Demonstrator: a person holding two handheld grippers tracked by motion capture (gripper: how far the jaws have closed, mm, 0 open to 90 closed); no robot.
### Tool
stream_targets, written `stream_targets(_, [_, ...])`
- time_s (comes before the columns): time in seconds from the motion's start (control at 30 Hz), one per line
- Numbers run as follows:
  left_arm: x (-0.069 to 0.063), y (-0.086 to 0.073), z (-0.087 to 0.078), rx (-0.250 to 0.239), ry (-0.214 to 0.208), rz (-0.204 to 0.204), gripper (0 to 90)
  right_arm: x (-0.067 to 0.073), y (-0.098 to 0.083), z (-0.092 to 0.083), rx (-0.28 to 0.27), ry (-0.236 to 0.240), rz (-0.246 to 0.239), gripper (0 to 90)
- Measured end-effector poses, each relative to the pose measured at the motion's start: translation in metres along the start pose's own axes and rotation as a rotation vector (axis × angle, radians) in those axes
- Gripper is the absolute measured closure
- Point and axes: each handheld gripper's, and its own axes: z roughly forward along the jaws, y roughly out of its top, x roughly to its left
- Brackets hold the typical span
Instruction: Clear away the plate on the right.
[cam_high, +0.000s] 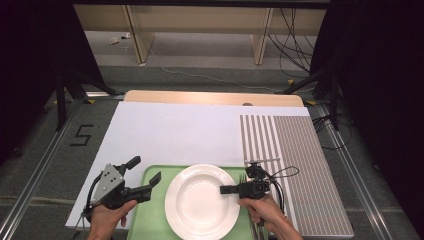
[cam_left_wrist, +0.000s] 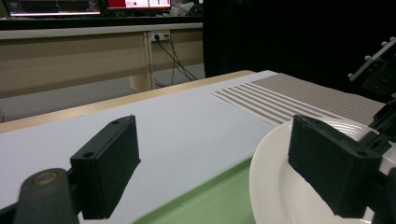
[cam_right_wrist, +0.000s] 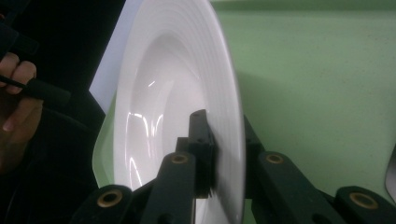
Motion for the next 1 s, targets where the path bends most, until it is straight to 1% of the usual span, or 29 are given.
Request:
stream_targets(0.13, [0.000, 0.000, -0.001, -0.002, -0.003, 0.002, 16.1, 0.000, 0.000, 0.003, 0.010, 0.005, 0.006, 82.6])
stream_targets(0.17, [0.000, 0.000, -0.001, -0.003, -0.003, 0.002, 16.1, 0.000, 0.000, 0.004, 0.009, 0.000, 0.006, 82.6])
stream_targets(0.2, [0.000, 0.000, -0.001, -0.002, -0.002, 0.001, 16.1, 0.000, 0.000, 0.005, 0.013, 0.007, 0.007, 82.6])
stream_targets(0.23, [0.000, 0.000, -0.001, -0.002, -0.001, -0.001, 16.1, 0.000, 0.000, 0.005, 0.006, -0.002, 0.007, 82.6])
stream_targets(0.27, [0.000, 0.000, -0.001, -0.002, -0.002, -0.001, 16.0, -0.001, 0.000, 0.006, 0.010, -0.002, 0.007, 82.7])
stream_targets(0.3, [0.000, 0.000, 0.000, -0.002, -0.002, 0.000, 16.1, -0.002, 0.001, 0.005, 0.017, 0.009, 0.007, 82.8])
stream_targets(0.33, [0.000, 0.000, 0.000, -0.002, -0.002, -0.001, 16.1, -0.003, 0.001, 0.006, 0.015, -0.003, 0.014, 82.9])
stream_targets(0.37, [0.000, 0.000, 0.000, -0.002, -0.002, 0.000, 16.0, -0.005, 0.001, 0.006, 0.025, 0.011, 0.010, 83.1])
stream_targets(0.4, [-0.001, 0.000, -0.001, -0.002, -0.002, 0.001, 16.1, -0.006, 0.001, 0.006, 0.023, 0.005, 0.017, 83.1])
stream_targets(0.43, [-0.001, 0.001, -0.001, -0.002, -0.003, 0.003, 16.1, -0.007, 0.001, 0.005, 0.028, 0.012, 0.021, 83.0])
stream_targets(0.47, [-0.001, 0.001, -0.001, -0.002, -0.003, 0.002, 16.1, -0.008, 0.001, 0.005, 0.027, 0.011, 0.015, 82.9])
stream_targets(0.5, [-0.001, 0.001, -0.001, -0.002, -0.004, 0.002, 16.1, -0.008, 0.002, 0.004, 0.027, 0.006, 0.023, 82.9])
stream_targets(0.6, [-0.001, 0.001, -0.001, -0.003, -0.005, 0.003, 16.0, -0.009, 0.001, 0.004, 0.032, 0.008, 0.018, 82.3])
stream_targets(0.63, [-0.001, 0.000, -0.001, -0.002, -0.004, 0.002, 16.1, -0.009, 0.002, 0.005, 0.030, -0.001, 0.016, 81.9])
stream_targets(0.67, [-0.001, 0.000, -0.001, -0.002, -0.004, 0.002, 16.1, -0.010, 0.002, 0.005, 0.039, -0.005, 0.016, 81.0])
stream_targets(0.73, [-0.001, 0.001, -0.001, -0.002, -0.004, 0.003, 16.1, -0.010, 0.002, 0.005, 0.050, 0.003, 0.008, 79.8])
stream_targets(0.77, [-0.001, 0.001, -0.001, -0.002, -0.003, 0.003, 16.0, -0.010, 0.002, 0.005, 0.047, -0.021, 0.002, 79.6])
stream_targets(0.87, [-0.001, 0.001, -0.001, -0.001, -0.003, 0.003, 16.1, -0.010, 0.002, 0.006, 0.053, -0.046, -0.014, 78.4])
stream_targets(0.9, [-0.001, 0.001, -0.001, -0.001, -0.003, 0.004, 16.1, -0.009, 0.002, 0.006, 0.058, -0.047, -0.024, 77.3])
stream_targets(0.93, [-0.001, 0.001, -0.001, -0.001, -0.004, 0.004, 16.1, -0.008, 0.002, 0.006, 0.052, -0.066, -0.044, 76.4])
stream_targets(0.97, [-0.001, 0.001, -0.001, -0.001, -0.004, 0.004, 16.1, -0.008, 0.002, 0.006, 0.060, -0.062, -0.047, 76.3])
stream_targets(1.0, [-0.001, 0.001, -0.001, -0.001, -0.004, 0.002, 16.1, -0.008, 0.002, 0.006, 0.059, -0.072, -0.056, 76.0])
